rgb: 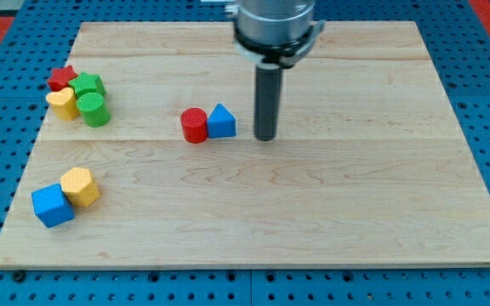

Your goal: Separate the red circle from the blue triangle

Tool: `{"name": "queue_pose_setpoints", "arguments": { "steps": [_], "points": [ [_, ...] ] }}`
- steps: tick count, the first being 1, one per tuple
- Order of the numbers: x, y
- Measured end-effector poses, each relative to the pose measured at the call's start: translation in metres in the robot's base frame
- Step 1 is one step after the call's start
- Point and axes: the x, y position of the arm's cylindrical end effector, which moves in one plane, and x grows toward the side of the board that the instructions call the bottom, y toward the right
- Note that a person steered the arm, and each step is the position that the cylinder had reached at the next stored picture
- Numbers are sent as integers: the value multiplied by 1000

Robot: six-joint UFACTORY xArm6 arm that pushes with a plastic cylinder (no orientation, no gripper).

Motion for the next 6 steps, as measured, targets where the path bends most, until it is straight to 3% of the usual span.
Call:
{"name": "queue_pose_setpoints", "arguments": {
  "steps": [3,4,5,6],
  "points": [
    [-60,-162],
    [-18,-73],
    [6,-47],
    [12,-109]
  ]
}}
